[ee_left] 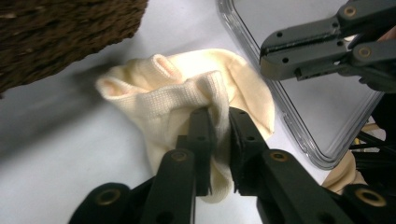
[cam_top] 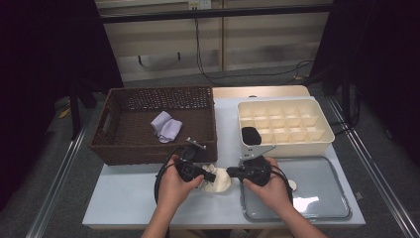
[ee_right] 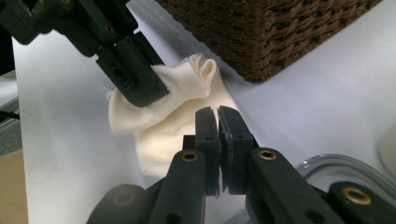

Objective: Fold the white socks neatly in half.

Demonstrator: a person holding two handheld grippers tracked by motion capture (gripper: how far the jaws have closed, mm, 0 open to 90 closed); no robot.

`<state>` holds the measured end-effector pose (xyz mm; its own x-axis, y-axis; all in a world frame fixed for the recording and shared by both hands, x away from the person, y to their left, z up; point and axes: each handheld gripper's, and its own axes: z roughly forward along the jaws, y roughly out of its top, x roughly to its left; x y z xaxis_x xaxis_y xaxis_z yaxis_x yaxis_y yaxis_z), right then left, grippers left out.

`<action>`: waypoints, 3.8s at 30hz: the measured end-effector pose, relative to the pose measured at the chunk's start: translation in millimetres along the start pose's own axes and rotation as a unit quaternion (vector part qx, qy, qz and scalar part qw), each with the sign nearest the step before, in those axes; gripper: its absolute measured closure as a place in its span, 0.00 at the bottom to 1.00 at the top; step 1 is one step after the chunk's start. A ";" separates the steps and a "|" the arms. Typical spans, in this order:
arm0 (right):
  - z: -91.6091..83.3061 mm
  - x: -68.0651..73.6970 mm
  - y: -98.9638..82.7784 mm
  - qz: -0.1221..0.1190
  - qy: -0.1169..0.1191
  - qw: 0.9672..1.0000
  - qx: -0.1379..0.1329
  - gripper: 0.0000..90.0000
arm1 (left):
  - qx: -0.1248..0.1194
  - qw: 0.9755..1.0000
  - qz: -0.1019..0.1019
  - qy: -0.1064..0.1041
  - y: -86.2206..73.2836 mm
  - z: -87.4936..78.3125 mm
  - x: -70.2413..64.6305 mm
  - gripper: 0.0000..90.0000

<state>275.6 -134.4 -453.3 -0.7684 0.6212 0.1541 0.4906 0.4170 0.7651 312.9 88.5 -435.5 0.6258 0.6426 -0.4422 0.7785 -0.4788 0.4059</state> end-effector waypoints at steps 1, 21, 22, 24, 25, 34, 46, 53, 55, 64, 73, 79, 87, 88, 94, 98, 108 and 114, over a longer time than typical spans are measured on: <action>-0.7 -0.7 -0.3 0.000 -0.001 1.000 0.001 0.96 | -0.006 1.000 -0.003 -0.002 0.0 2.2 -1.7 0.86; 2.0 -1.5 4.1 0.001 0.003 1.000 -0.010 0.95 | -0.003 0.999 0.032 -0.013 -2.4 22.3 -10.3 0.77; 3.1 -1.3 4.4 0.002 0.003 1.000 -0.009 0.95 | -0.005 0.999 0.032 -0.012 -2.7 22.6 -10.5 0.76; 5.8 -1.6 4.7 0.003 0.001 1.000 -0.009 0.95 | -0.006 0.999 0.035 -0.015 -3.2 22.7 -11.0 0.75; 6.9 -1.5 4.9 0.005 0.001 1.000 -0.009 0.95 | -0.006 0.999 0.040 -0.015 -3.6 22.4 -10.9 0.75; 16.6 -2.5 2.7 0.010 0.001 1.000 -0.004 0.93 | -0.008 0.998 0.054 -0.003 -5.9 23.6 -12.1 0.80; 9.5 -7.7 -2.0 0.017 -0.002 1.000 -0.009 0.93 | -0.009 0.998 0.055 -0.001 -2.3 18.8 -17.6 0.96; 7.1 -6.6 1.4 0.013 -0.009 1.000 -0.020 0.92 | -0.023 0.998 0.050 -0.016 -5.0 25.7 -16.5 0.96; 8.3 -6.2 1.3 0.012 -0.006 1.000 -0.015 0.92 | -0.023 0.998 0.048 -0.018 -5.8 31.2 -15.9 0.95; 18.8 -6.1 -6.0 0.014 -0.002 1.000 0.003 0.93 | -0.025 0.998 0.060 -0.017 -5.7 23.6 -20.1 0.81; 20.4 -6.0 -8.8 0.014 -0.003 1.000 0.007 0.93 | -0.043 0.998 0.047 -0.010 -8.9 12.2 -15.4 0.77; 21.2 -6.4 -10.1 0.014 -0.002 1.000 0.007 0.93 | -0.046 0.998 0.033 -0.018 -10.1 10.9 -13.7 0.77; 20.6 -8.0 -12.1 0.015 -0.004 1.000 0.007 0.93 | -0.045 0.998 0.036 -0.009 -9.9 6.6 -12.1 0.77; 20.7 -8.0 -12.1 0.014 -0.005 1.000 0.007 0.93 | -0.037 0.999 0.034 -0.009 -10.4 8.7 -12.0 0.77; 20.8 -7.2 -12.2 0.014 -0.005 1.000 0.007 0.93 | -0.008 0.999 0.052 -0.006 -12.5 21.9 -13.3 0.84; 20.6 -7.3 -12.3 0.012 -0.004 1.000 0.008 0.93 | 0.001 0.998 0.060 0.008 -11.3 25.2 -15.5 0.97; 20.8 -7.9 -13.3 0.022 0.002 1.000 0.006 0.93 | -0.039 0.997 0.063 0.001 -6.1 11.9 -24.0 1.00; 18.3 -8.4 -12.5 0.023 -0.003 1.000 0.004 0.93 | -0.023 0.998 0.059 -0.006 -8.2 28.9 -22.2 1.00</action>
<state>283.3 -132.7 -475.6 -0.7430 0.6432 0.1851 0.5283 0.3939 0.7522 294.0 60.8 -452.2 0.7132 0.5768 -0.3983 0.6968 -0.5220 0.4919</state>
